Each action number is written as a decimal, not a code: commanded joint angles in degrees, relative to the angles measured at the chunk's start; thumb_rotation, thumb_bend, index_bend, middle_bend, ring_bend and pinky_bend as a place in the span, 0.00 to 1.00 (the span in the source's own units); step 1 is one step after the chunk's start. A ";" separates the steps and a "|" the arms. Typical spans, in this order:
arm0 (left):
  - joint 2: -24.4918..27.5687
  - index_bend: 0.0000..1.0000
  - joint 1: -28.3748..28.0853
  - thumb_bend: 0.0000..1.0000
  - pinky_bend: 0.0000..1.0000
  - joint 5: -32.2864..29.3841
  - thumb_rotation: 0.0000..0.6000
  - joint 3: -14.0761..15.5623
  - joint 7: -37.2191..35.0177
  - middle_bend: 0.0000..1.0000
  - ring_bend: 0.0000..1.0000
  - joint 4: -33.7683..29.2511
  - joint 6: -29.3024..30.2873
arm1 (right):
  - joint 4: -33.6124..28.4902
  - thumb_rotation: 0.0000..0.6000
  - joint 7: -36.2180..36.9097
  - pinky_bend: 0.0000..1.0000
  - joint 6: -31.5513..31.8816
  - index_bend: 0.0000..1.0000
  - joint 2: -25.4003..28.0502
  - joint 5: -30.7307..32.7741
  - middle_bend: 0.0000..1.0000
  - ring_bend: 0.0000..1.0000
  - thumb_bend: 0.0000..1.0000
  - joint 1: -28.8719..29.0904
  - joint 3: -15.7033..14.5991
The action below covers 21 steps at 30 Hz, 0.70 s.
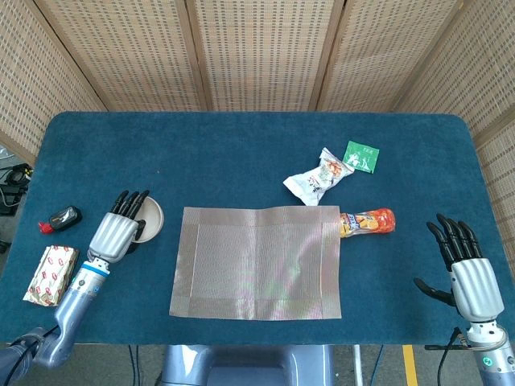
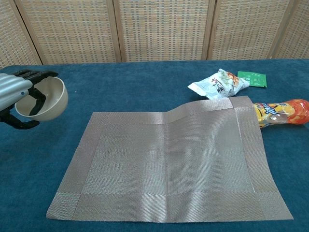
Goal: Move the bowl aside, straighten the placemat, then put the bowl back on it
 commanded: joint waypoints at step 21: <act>-15.07 0.69 -9.24 0.41 0.00 -1.75 1.00 -0.74 23.41 0.00 0.00 -12.53 -10.10 | 0.19 1.00 3.48 0.00 0.67 0.00 1.18 0.21 0.00 0.00 0.18 -0.27 0.30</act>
